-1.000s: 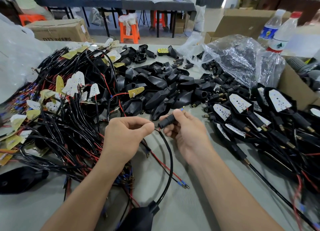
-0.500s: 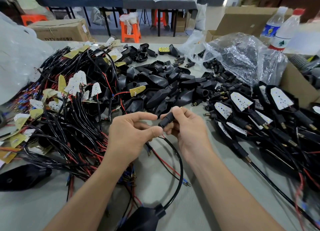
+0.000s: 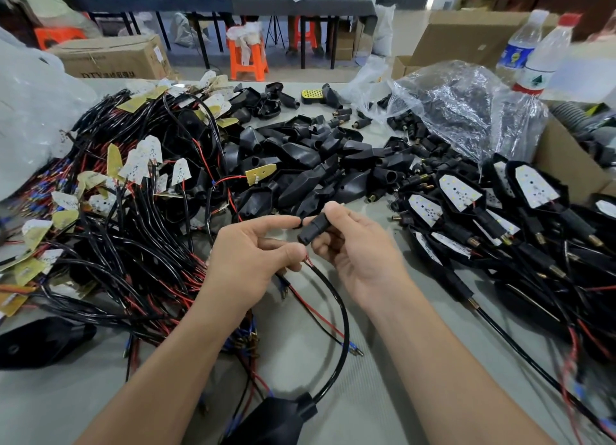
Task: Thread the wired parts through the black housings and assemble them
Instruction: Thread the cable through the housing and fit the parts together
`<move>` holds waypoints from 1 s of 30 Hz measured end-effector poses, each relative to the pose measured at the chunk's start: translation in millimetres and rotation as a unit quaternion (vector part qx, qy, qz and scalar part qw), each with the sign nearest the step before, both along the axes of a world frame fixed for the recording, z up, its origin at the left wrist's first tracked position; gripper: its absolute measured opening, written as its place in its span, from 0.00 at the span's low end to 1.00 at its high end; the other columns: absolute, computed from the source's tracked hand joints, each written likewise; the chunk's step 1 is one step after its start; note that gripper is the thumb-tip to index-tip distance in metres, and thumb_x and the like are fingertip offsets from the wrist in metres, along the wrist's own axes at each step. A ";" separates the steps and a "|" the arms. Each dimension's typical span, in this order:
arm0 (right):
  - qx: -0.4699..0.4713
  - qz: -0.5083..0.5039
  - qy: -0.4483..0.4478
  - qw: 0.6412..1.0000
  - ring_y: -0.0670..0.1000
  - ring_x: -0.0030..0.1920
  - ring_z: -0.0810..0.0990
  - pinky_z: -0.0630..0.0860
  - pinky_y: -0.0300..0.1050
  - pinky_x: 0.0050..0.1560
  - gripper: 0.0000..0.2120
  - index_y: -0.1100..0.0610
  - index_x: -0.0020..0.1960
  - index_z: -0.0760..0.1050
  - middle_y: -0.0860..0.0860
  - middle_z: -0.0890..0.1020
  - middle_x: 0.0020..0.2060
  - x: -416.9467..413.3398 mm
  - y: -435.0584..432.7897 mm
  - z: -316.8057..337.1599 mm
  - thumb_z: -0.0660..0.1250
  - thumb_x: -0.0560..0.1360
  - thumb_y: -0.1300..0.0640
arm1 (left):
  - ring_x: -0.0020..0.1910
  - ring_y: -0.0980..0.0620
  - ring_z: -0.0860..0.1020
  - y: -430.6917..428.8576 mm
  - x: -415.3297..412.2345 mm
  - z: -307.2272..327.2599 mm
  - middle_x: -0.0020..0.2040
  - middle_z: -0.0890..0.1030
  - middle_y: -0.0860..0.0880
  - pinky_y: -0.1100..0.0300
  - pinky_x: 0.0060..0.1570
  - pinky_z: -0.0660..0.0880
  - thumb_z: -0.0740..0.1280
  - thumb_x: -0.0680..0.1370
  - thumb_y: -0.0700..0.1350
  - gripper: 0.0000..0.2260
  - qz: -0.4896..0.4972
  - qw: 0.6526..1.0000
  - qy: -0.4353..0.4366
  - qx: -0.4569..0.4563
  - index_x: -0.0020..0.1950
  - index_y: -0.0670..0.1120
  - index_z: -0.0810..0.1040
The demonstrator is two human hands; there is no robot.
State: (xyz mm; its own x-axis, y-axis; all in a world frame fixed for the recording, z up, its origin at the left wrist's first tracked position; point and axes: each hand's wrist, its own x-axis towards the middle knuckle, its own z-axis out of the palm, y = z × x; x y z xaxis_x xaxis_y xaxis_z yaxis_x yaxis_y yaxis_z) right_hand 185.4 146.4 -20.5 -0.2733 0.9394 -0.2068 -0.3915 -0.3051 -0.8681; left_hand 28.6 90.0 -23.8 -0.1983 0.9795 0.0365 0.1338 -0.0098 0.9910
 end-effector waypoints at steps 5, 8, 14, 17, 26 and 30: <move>0.003 0.035 -0.026 0.999 0.45 0.27 0.76 0.75 0.38 0.32 0.10 0.66 0.53 0.78 0.55 0.86 0.37 0.8 1.4 1.9 0.65 0.82 0.58 | 0.35 0.47 0.86 -2.0 -0.5 -5.1 0.36 0.87 0.48 0.52 0.43 0.84 0.83 0.68 0.44 0.21 0.017 0.999 0.042 0.009 0.55 0.63 0.85; -0.005 0.039 -0.015 0.999 0.46 0.27 0.76 0.75 0.38 0.34 0.08 0.65 0.52 0.78 0.55 0.86 0.38 3.5 2.5 3.2 0.66 0.82 0.58 | 0.35 0.50 0.86 -5.7 -0.4 -3.9 0.36 0.87 0.51 0.62 0.40 0.82 0.82 0.69 0.45 0.20 0.034 0.996 0.074 0.036 0.55 0.64 0.84; 0.032 0.032 -0.057 0.997 0.47 0.29 0.74 0.71 0.38 0.32 0.13 0.56 0.38 0.84 0.56 0.85 0.37 -0.6 -2.3 3.3 0.68 0.80 0.59 | 0.35 0.63 0.84 -9.7 9.9 0.5 0.35 0.85 0.61 0.66 0.38 0.78 0.78 0.71 0.56 0.03 0.046 0.983 0.170 0.056 0.43 0.63 0.86; 0.042 0.014 -0.080 0.996 0.47 0.33 0.75 0.72 0.39 0.36 0.16 0.53 0.37 0.87 0.53 0.87 0.41 0.5 -3.9 5.2 0.67 0.81 0.56 | 0.35 0.59 0.85 -6.3 7.9 1.3 0.35 0.86 0.57 0.64 0.40 0.79 0.79 0.73 0.48 0.06 0.041 0.989 0.144 0.004 0.44 0.59 0.86; 0.111 -0.135 -0.131 0.976 0.45 0.26 0.74 0.72 0.38 0.28 0.16 0.53 0.33 0.84 0.48 0.80 0.26 -4.1 -0.4 7.3 0.69 0.80 0.58 | 0.33 0.52 0.80 -6.2 16.2 11.7 0.38 0.85 0.42 0.65 0.37 0.76 0.70 0.79 0.36 0.15 -0.169 0.980 -0.075 -0.078 0.66 0.41 0.81; 0.228 -0.166 -0.229 0.932 0.45 0.25 0.74 0.72 0.39 0.31 0.12 0.56 0.34 0.81 0.48 0.79 0.25 -5.9 1.2 6.0 0.69 0.76 0.56 | 0.35 0.51 0.81 -5.4 23.9 10.9 0.41 0.87 0.40 0.61 0.39 0.77 0.71 0.78 0.34 0.13 -0.143 0.988 -0.008 -0.064 0.59 0.46 0.83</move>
State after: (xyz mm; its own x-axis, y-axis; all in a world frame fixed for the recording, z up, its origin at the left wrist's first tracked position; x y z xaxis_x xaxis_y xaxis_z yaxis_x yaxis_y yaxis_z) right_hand 179.5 147.5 -14.5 0.0665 0.9754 0.2103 0.0450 0.2076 -0.9772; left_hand 52.5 84.6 -12.9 0.0879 0.9918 -0.0927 0.1288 0.0810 0.9884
